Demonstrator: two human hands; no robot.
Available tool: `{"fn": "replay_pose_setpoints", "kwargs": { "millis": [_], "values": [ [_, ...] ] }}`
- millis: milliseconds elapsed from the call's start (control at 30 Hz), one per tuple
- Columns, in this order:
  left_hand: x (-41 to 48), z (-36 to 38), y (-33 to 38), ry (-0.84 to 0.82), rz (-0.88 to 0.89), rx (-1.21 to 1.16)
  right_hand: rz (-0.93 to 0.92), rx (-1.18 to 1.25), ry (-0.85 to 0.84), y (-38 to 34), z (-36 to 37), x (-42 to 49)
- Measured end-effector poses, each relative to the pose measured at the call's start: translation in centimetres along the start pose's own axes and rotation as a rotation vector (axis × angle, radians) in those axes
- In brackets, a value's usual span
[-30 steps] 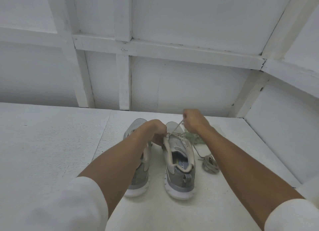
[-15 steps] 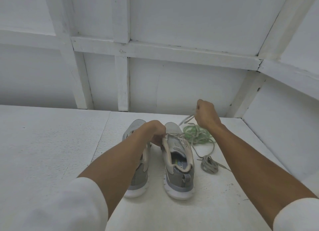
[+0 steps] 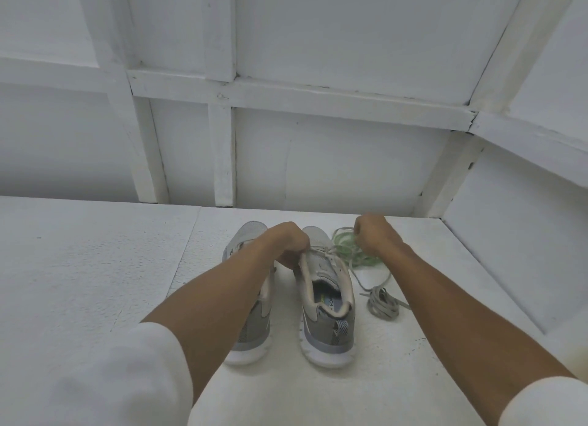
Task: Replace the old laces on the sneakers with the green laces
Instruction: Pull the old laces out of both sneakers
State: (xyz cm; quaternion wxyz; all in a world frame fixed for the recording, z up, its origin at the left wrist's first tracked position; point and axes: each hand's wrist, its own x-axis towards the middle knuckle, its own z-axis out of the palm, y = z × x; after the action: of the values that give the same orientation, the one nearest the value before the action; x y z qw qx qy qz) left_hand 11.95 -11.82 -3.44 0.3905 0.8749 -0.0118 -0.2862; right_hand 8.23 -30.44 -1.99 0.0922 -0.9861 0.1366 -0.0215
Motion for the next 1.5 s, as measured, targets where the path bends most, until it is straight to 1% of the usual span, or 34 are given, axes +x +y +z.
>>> {"fn": "replay_pose_setpoints", "kwargs": {
  "millis": [67,100,167,233,300,367,400,567,767,833,967,1133,1233,1333,1400,1500],
  "values": [
    [-0.2,0.0,0.7,0.071,0.050,0.102,0.024,-0.065,-0.036,-0.3,0.0,-0.6],
    [-0.2,0.0,1.1,0.123,0.084,0.158,0.020,-0.047,-0.026,-0.5,-0.1,-0.9],
    [0.2,0.0,1.5,0.231,0.179,0.281,-0.009,0.071,-0.012,-1.2,-0.4,-1.2],
    [0.8,0.3,1.7,0.270,0.257,0.350,-0.021,0.258,-0.056,-2.0,-0.6,-1.8],
    [1.1,0.6,1.7,0.254,0.303,0.377,-0.020,0.389,-0.171,-2.8,-0.4,-2.6],
    [1.3,0.9,1.6,0.226,0.329,0.407,-0.026,0.382,-0.274,-3.2,0.0,-3.4],
    [1.4,1.0,1.6,0.208,0.337,0.428,-0.028,0.374,-0.297,-3.3,0.2,-3.7],
    [1.8,1.5,1.4,0.142,0.331,0.493,0.023,0.528,-0.303,-2.7,0.9,-4.1],
    [2.1,1.6,1.6,0.117,0.366,0.529,0.202,0.854,-0.300,-1.4,1.9,-4.8],
    [2.1,1.8,1.7,0.126,0.381,0.568,0.238,0.921,-0.305,-1.2,2.3,-4.9],
    [2.0,1.7,1.7,0.142,0.390,0.619,0.246,0.929,-0.267,-1.2,2.4,-5.2],
    [1.9,1.7,1.7,0.085,0.396,0.616,0.246,0.927,-0.253,-1.3,2.7,-5.2],
    [1.6,2.1,1.8,0.065,0.376,0.652,0.243,0.928,-0.248,-1.2,3.0,-5.1],
    [1.3,1.7,1.7,0.109,0.393,0.651,0.248,0.921,-0.233,-1.2,3.1,-5.2],
    [1.0,0.7,1.7,0.171,0.357,0.633,0.251,0.935,-0.225,-1.4,2.8,-5.4],
    [0.0,-0.8,1.7,0.179,0.224,0.609,0.260,0.944,-0.201,-1.4,2.8,-5.6]
  ]
}}
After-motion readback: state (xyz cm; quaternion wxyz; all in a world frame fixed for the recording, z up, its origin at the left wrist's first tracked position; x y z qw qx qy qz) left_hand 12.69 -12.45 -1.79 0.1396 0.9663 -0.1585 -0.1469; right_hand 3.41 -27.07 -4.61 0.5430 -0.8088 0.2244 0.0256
